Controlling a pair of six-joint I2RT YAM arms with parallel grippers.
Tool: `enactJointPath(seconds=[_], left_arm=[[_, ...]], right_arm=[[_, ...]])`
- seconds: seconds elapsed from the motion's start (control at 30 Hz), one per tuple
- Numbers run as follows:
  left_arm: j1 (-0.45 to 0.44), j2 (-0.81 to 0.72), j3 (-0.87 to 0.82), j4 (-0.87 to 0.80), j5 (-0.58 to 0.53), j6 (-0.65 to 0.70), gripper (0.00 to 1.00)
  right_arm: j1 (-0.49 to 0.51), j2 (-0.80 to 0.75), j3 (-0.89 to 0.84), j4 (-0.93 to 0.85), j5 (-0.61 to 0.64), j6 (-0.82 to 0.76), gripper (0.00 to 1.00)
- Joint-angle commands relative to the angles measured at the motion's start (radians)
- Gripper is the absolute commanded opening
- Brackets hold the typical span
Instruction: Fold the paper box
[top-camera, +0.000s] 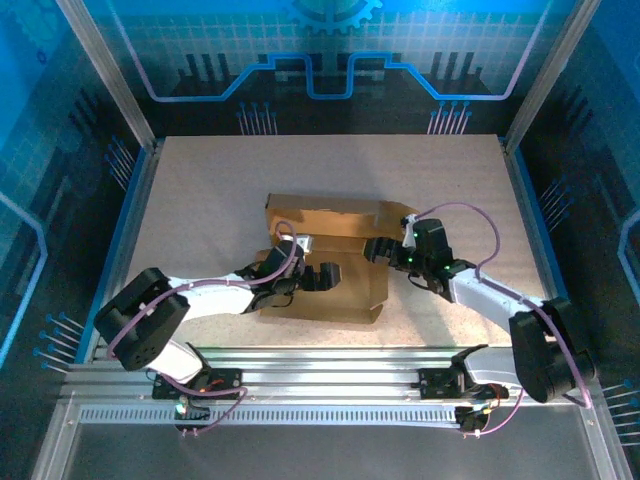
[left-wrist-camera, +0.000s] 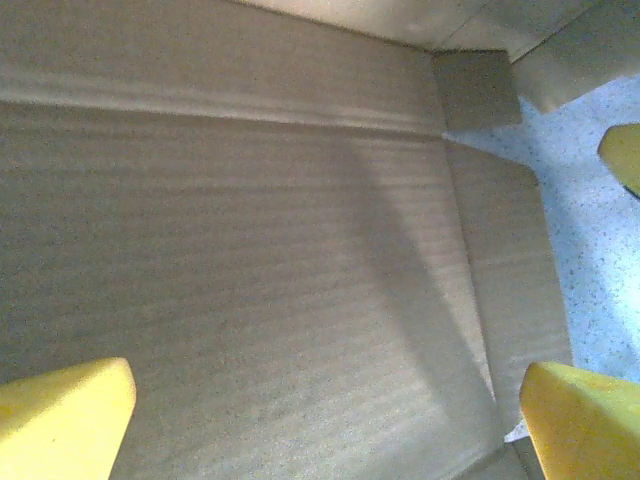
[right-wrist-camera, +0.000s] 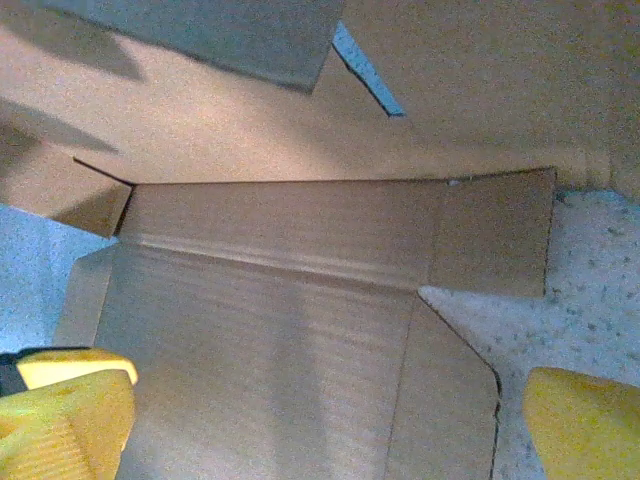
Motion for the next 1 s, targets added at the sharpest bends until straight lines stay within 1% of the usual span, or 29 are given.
enactJointPath(seconds=[0.0,0.2,0.3,0.57,0.73,0.97], left_arm=[[-0.035,0.023,0.008,0.035,-0.073,-0.041,0.99],[-0.046,0.036,-0.009,0.019,-0.111,-0.066,0.99],[-0.047,0.042,-0.02,0.025,-0.109,-0.076,0.99],[-0.046,0.051,-0.047,0.046,-0.095,-0.087,0.99],[-0.048,0.057,-0.057,0.06,-0.077,-0.095,0.99],[-0.051,0.048,-0.063,0.06,-0.074,-0.088,0.99]], right_arm=[[-0.01,0.03,-0.02,0.111,0.026,0.024,1.0],[-0.01,0.088,-0.014,0.187,0.096,0.043,1.0],[-0.011,0.125,-0.014,0.236,0.113,0.059,1.0],[-0.007,0.199,-0.003,0.299,0.162,0.087,1.0],[0.001,0.231,0.003,0.333,0.165,0.107,0.99],[0.015,0.258,0.023,0.337,0.168,0.113,0.99]])
